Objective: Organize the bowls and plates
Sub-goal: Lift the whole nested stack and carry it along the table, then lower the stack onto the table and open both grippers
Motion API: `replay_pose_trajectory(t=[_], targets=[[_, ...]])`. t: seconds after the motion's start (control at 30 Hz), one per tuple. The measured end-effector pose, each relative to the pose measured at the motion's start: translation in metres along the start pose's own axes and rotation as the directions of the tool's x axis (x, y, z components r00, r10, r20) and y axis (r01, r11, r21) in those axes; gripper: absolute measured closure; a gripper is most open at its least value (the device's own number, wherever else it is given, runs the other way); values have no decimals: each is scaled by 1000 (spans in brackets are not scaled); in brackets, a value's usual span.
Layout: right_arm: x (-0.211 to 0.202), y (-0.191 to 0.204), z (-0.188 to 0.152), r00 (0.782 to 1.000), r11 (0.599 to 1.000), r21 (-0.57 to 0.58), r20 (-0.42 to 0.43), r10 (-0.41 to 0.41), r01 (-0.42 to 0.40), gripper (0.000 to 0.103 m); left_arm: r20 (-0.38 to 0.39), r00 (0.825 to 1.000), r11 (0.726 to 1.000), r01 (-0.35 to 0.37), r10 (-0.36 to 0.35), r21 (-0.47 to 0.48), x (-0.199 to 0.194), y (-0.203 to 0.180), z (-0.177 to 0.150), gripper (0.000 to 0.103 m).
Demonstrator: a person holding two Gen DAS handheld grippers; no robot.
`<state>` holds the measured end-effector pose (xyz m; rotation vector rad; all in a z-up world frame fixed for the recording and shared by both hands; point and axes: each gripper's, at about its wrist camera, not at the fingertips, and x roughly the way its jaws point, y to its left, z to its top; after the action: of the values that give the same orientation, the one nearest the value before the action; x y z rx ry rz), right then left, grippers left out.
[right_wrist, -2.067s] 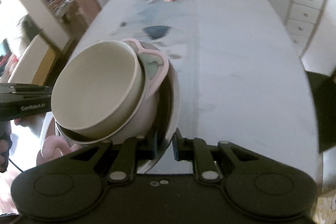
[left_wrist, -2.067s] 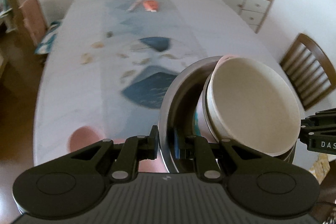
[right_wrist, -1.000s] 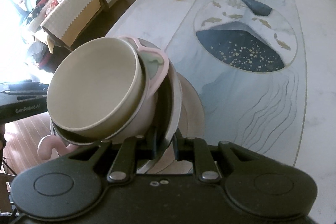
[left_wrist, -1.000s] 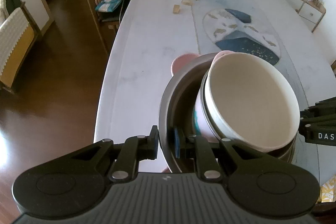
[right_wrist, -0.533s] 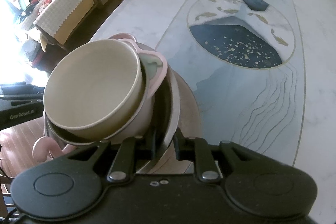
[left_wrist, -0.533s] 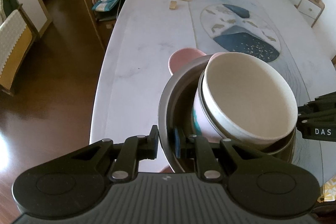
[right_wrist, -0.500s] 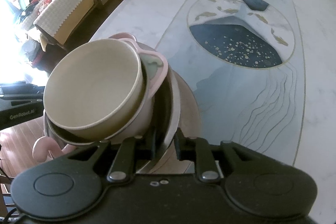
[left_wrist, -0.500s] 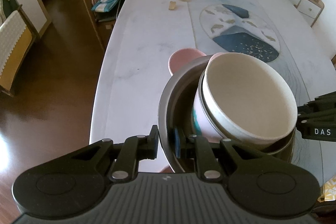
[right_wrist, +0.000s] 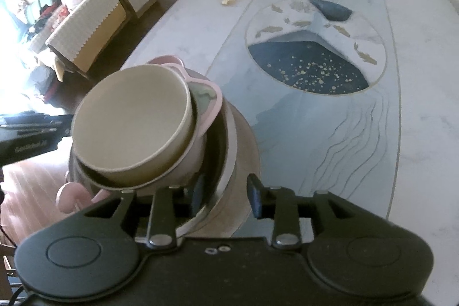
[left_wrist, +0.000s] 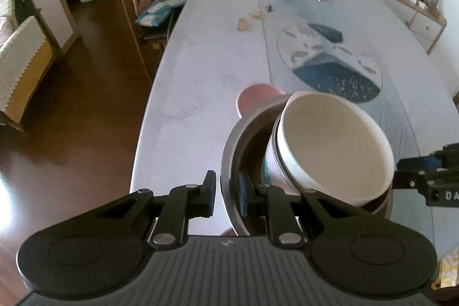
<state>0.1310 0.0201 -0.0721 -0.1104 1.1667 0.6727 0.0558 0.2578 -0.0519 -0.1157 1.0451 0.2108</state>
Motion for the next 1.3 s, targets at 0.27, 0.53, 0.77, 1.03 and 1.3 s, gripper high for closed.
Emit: replay_pose_trajectory(t=[0.27,0.53,0.77,1.03,1.3], targets=[[-43,-4,-8,993,996,-67,106,57,-50,59,127,991,996,-38,48,-87,-50,-13,-9,41],[-104,-10,-31,956,984,-164,273,107,-64,33,238,967,992,-66,90,-108,-100,-56,-27,33],[-136,-22,-50,927,973,-222,348,141,-65,16,296,949,992,-82,107,-97,-123,-104,-40,29],[-163,-44,-72,885,976,-206,440,154,-68,3,339,938,989,-21,70,-145,-141,-135,-55,23],[-173,-59,-90,868,986,-153,477,139,-74,0,371,926,983,5,63,-181,-150,-156,-68,0]])
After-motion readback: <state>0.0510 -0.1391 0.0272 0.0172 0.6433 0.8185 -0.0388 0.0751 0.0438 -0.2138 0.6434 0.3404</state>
